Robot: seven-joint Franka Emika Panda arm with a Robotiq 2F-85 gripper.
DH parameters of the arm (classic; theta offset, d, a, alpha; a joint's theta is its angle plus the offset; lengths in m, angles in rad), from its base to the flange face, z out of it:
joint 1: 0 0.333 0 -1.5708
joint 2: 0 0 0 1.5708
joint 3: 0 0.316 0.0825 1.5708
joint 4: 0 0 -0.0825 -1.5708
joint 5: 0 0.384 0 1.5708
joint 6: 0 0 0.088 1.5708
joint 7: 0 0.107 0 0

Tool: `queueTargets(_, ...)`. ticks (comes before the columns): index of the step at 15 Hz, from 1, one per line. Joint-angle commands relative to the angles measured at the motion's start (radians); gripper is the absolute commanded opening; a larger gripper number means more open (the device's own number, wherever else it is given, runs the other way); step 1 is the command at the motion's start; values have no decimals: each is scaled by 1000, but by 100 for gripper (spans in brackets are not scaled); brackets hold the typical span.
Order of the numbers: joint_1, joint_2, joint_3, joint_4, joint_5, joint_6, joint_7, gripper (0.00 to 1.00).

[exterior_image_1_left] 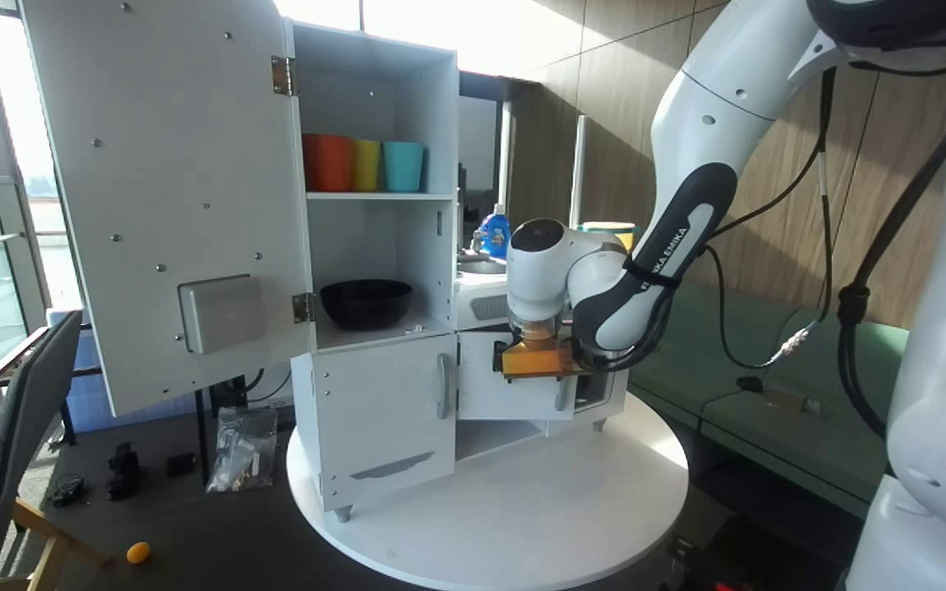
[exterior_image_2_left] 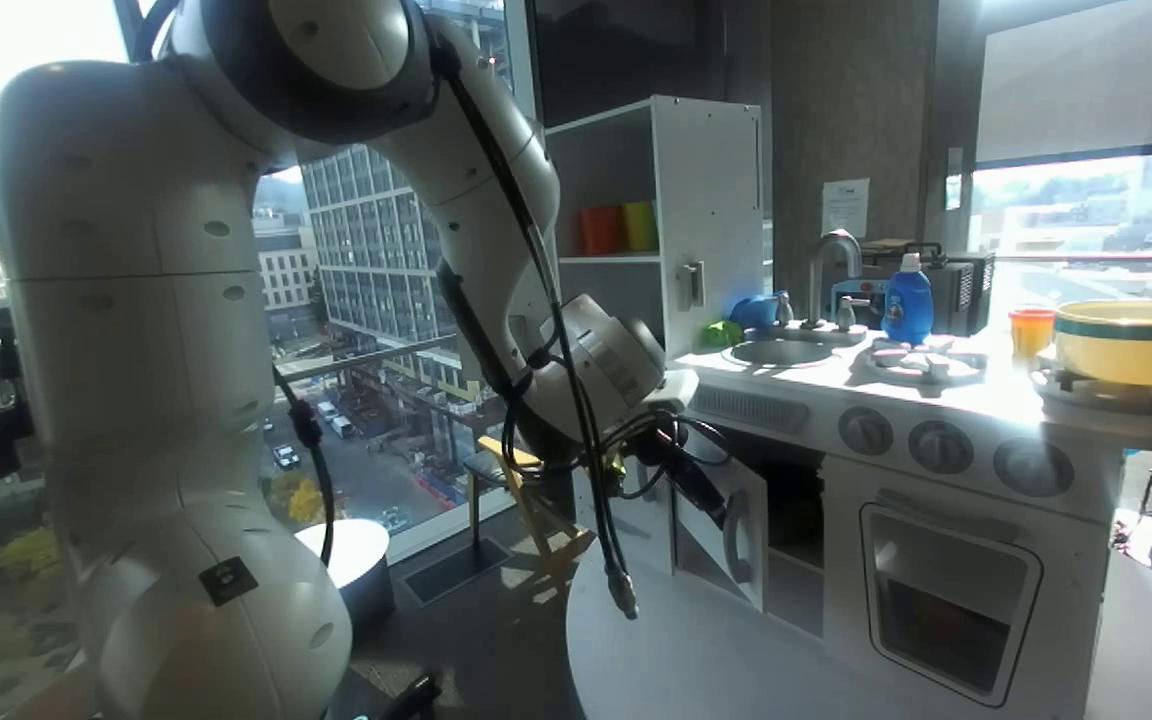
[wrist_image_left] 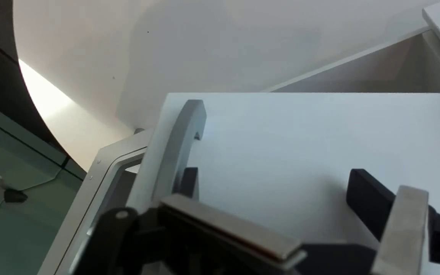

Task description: Close the cabinet door in the middle, open the left lower cabinet door, remove the black bowl from the middle cabinet to the, put it in the lower cabinet and close the door

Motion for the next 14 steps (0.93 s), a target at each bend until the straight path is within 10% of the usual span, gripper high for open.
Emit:
queueTargets(1,7,34,-25,37,-211,31,270,100)
queueTargets(10,-5,48,-29,113,-486,143,694,100)
queueTargets(14,-20,-4,-31,31,-378,199,479,100)
